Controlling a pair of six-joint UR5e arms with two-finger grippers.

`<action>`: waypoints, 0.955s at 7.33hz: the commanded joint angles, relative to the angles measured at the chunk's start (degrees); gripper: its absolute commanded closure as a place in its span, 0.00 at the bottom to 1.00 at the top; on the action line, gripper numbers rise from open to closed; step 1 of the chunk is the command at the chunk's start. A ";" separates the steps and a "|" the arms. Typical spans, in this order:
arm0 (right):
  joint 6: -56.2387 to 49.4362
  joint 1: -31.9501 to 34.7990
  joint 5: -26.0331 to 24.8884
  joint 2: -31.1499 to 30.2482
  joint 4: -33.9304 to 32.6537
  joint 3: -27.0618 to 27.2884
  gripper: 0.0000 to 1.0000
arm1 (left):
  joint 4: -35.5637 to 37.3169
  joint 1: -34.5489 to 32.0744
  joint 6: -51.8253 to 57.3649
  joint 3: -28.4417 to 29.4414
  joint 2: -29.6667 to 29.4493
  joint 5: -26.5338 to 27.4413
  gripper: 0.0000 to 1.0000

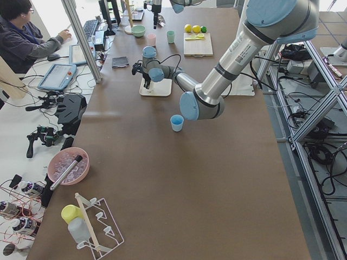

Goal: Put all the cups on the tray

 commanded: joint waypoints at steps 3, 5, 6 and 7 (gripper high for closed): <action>-0.17 -0.50 0.00 0.26 0.17 -1.43 0.00 | 1.11 -11.10 1.65 -4.51 1.10 -11.90 0.02; -1.05 -0.94 -1.66 6.22 0.70 -10.62 0.00 | 1.38 -19.99 13.03 -7.94 8.98 -20.93 0.02; -4.01 -0.77 -2.11 7.02 3.66 -14.67 0.00 | 1.38 -22.21 16.92 -7.96 11.02 -21.30 0.02; -4.39 -0.59 -1.94 7.03 6.39 -16.71 0.00 | 1.38 -22.32 17.48 -7.96 11.39 -21.13 0.02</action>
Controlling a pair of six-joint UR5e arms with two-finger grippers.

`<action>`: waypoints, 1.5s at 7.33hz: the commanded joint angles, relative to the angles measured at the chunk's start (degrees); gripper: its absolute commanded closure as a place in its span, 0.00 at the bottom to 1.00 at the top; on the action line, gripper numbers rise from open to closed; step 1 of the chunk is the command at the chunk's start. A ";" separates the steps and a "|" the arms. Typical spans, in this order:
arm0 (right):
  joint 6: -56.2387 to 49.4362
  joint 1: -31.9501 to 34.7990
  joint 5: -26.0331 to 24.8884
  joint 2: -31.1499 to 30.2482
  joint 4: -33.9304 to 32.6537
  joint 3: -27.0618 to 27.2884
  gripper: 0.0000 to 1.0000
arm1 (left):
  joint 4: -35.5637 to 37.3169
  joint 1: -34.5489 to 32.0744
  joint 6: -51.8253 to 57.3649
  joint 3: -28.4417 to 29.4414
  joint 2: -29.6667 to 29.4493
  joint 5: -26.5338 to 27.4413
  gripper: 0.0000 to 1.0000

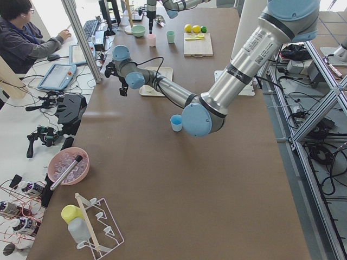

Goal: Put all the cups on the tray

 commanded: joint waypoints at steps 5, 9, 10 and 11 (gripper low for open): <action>-2.87 -0.65 -0.46 -1.47 4.08 -4.88 0.53 | 0.03 -1.30 2.68 0.01 1.43 -0.06 0.02; -2.43 -2.94 -1.08 -1.12 4.18 -5.33 1.00 | -0.05 -1.13 2.86 0.18 1.61 1.16 0.02; -2.34 -2.94 -0.90 -0.77 4.18 -5.07 1.00 | -0.05 -1.13 2.86 0.27 1.52 1.43 0.02; -0.34 -2.86 -0.64 1.06 4.09 -4.71 1.00 | -0.05 -1.13 2.77 0.27 1.43 1.43 0.02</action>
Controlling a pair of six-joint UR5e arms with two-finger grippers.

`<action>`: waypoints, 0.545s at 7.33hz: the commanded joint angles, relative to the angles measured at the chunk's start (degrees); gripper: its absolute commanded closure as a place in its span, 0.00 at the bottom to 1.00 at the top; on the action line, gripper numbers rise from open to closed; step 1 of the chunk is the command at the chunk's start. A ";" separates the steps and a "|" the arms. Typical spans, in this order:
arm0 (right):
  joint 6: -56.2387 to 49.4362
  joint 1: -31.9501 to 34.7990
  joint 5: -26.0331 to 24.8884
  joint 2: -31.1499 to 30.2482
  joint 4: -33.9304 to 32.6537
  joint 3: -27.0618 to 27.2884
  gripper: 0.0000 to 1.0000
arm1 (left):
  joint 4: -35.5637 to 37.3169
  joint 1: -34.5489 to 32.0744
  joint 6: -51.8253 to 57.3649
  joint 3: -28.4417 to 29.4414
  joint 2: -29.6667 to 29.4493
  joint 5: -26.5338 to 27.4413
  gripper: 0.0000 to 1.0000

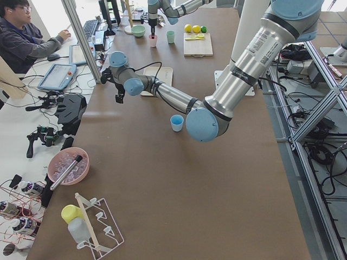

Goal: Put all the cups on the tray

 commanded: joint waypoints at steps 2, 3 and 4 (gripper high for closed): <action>11.58 -1.21 0.60 7.53 -1.28 0.47 1.00 | 0.00 -0.06 0.03 0.05 0.16 0.25 0.02; 18.07 -4.61 0.34 10.34 -1.38 0.47 1.00 | 0.00 -0.06 0.03 0.05 0.17 0.25 0.02; 25.88 -8.21 -0.71 13.59 -1.38 0.30 1.00 | 0.00 -0.06 0.03 -0.04 0.17 0.25 0.02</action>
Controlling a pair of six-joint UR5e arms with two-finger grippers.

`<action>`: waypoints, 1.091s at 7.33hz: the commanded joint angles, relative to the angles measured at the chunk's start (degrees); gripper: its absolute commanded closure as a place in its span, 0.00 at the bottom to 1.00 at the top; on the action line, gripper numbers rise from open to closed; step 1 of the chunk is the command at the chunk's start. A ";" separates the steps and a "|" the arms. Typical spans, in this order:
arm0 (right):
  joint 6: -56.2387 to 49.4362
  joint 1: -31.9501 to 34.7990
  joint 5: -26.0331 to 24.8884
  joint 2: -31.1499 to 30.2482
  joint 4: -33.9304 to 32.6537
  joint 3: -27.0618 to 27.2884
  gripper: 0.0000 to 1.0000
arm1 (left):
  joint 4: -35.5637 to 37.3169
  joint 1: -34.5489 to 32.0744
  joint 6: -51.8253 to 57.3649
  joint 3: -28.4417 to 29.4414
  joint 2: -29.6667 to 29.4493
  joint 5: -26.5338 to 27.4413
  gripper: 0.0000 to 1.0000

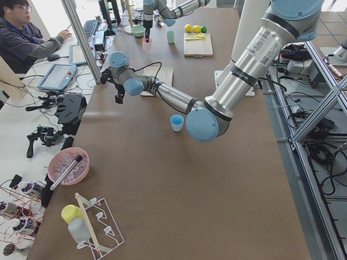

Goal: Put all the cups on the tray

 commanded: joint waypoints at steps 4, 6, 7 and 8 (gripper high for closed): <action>19.66 -13.78 -8.36 13.28 -7.44 -0.65 1.00 | 0.00 -0.01 -0.08 -0.25 0.04 0.01 0.02; 19.58 -14.14 -8.81 13.11 -7.27 -1.09 0.29 | -0.09 -0.01 -0.08 -0.25 0.12 0.01 0.02; 18.80 -13.44 -8.81 13.19 -7.27 -1.18 0.03 | -0.09 0.08 -0.08 -0.34 0.13 0.01 0.02; 18.62 -12.05 -8.29 13.72 -7.18 -1.01 0.01 | -0.26 0.08 -0.08 -0.43 0.39 0.01 0.02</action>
